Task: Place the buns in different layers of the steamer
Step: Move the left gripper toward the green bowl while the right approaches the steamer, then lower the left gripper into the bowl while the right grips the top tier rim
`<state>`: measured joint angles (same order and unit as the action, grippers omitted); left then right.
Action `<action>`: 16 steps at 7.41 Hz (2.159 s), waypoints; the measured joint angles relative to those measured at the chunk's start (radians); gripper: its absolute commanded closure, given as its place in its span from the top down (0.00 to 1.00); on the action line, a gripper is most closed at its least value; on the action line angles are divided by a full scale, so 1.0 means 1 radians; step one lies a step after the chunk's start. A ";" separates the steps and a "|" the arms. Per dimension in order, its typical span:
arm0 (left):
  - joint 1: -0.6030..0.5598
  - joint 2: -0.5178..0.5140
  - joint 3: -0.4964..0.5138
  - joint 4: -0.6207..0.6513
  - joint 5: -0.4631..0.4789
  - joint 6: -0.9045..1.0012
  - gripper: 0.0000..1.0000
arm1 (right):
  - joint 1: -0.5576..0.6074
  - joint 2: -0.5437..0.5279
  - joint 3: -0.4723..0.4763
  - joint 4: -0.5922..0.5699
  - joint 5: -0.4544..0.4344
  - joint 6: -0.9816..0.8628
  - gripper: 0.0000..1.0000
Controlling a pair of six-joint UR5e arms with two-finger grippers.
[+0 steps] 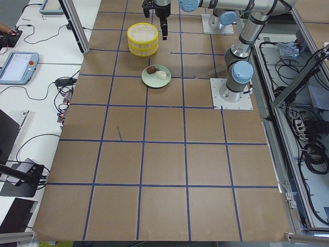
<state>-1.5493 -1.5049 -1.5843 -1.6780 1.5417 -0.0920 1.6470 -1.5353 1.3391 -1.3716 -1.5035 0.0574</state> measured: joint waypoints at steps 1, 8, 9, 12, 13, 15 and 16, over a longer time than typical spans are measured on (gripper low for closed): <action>0.000 0.000 0.000 0.000 0.000 0.000 1.00 | -0.006 0.026 -0.008 -0.022 -0.004 -0.002 1.00; -0.002 -0.026 -0.022 0.018 -0.007 -0.010 1.00 | -0.017 0.069 0.036 -0.083 -0.066 -0.001 1.00; -0.003 -0.030 -0.037 0.037 -0.007 -0.010 1.00 | -0.017 0.092 0.035 -0.106 -0.040 0.000 1.00; -0.003 -0.079 -0.089 0.117 -0.005 -0.012 1.00 | -0.003 0.282 0.041 -0.324 -0.032 0.014 1.00; -0.003 -0.098 -0.116 0.153 -0.005 -0.002 1.00 | 0.013 0.318 0.062 -0.374 -0.040 0.018 1.00; -0.003 -0.127 -0.184 0.222 -0.003 0.078 0.98 | 0.029 0.362 0.158 -0.522 -0.049 0.017 0.93; -0.003 -0.136 -0.231 0.257 -0.002 0.113 0.98 | 0.031 0.370 0.211 -0.585 -0.051 0.018 0.82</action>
<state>-1.5519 -1.6411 -1.8157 -1.4212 1.5392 0.0207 1.6776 -1.1651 1.5496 -1.9566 -1.5548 0.0752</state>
